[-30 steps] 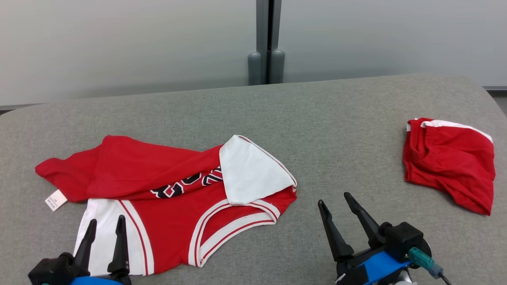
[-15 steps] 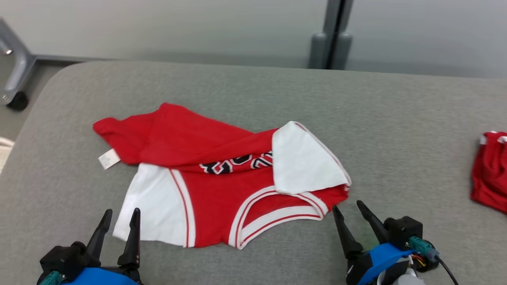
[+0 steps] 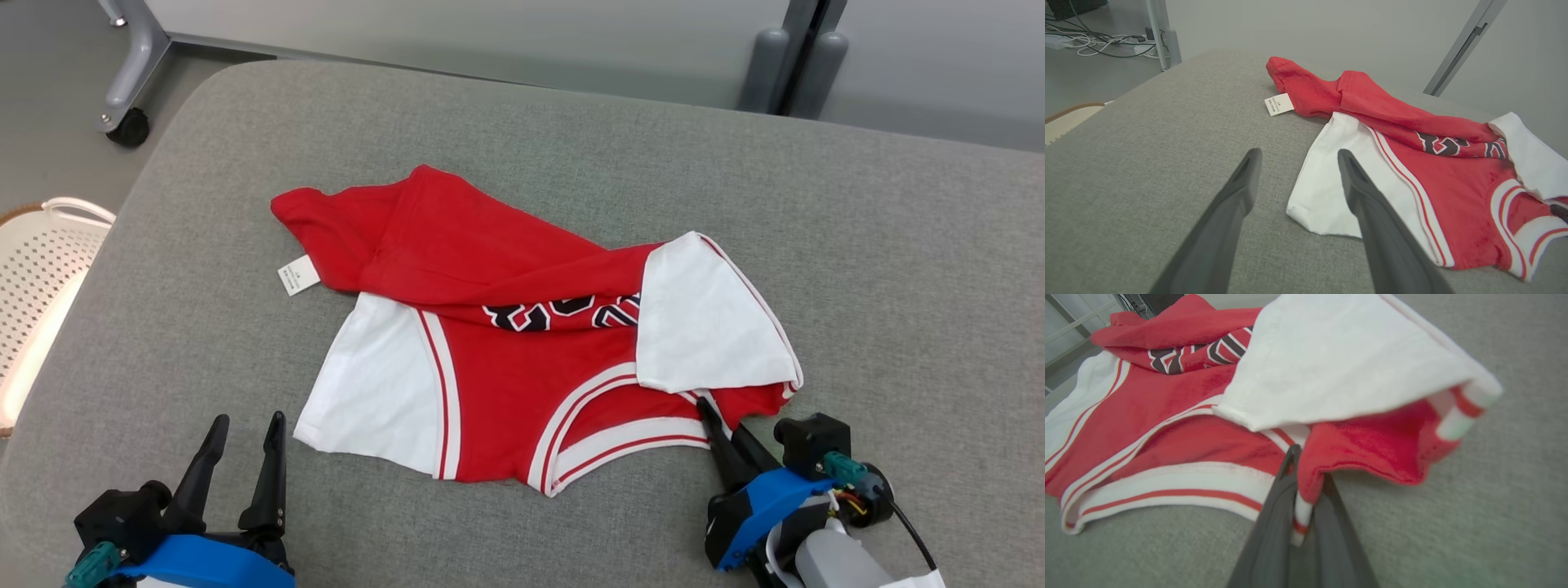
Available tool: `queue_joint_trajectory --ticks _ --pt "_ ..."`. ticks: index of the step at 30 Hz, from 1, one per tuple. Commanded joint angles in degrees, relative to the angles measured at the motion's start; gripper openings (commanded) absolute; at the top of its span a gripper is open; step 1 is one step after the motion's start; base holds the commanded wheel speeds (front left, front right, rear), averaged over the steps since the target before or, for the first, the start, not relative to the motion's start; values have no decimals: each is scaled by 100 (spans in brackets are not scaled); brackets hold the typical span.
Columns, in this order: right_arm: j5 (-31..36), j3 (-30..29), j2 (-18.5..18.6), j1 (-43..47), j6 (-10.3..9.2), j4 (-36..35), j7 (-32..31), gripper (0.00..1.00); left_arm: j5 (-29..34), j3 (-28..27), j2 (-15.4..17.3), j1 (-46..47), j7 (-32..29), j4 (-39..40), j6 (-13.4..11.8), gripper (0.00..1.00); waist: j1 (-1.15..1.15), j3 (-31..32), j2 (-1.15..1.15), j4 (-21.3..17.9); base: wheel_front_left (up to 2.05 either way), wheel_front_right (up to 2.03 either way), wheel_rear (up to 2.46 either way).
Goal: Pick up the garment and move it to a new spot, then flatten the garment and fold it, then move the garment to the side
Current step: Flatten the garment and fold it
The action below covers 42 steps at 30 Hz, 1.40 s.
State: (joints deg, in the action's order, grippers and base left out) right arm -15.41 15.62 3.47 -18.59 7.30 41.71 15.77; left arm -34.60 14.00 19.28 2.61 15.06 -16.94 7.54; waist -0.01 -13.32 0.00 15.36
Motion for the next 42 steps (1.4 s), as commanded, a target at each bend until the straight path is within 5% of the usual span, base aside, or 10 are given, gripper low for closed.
queue_joint_trajectory --ticks 1,7,14,20,23,31,34,42 --pt "92 -49 -76 128 30 243 -111 0 -29 32 10 77 14 8 -11 100 1 -41 0 40 0 0 0" --pt "1092 -1189 -9 -369 14 -167 -68 0 -172 188 37 151 15 70 -11 100 1 -220 0 139 0 0 0" --pt "3695 -3417 -35 -1215 17 -659 -225 0 -326 624 97 329 14 140 -11 100 1 -489 0 470 0 0 0" --pt "4937 -4726 -32 -1864 17 -1374 -712 0 -449 867 148 512 14 140 -11 100 1 -661 0 735 0 0 0" --pt "5035 -5048 -54 -2122 19 -1420 -678 100 -572 875 152 567 14 163 -11 100 1 -703 0 748 0 0 0" --pt "4169 -4319 -57 -1965 19 -386 -144 100 -499 767 175 531 14 258 -11 100 1 -523 0 430 0 0 0" --pt "3454 -3602 -45 -1631 19 -105 -59 100 -434 755 163 441 14 271 -11 100 1 -410 0 264 0 0 0" --pt "1477 -1203 -47 -178 19 -969 -53 100 -308 650 116 245 14 252 -11 100 1 -167 0 -118 0 0 0"
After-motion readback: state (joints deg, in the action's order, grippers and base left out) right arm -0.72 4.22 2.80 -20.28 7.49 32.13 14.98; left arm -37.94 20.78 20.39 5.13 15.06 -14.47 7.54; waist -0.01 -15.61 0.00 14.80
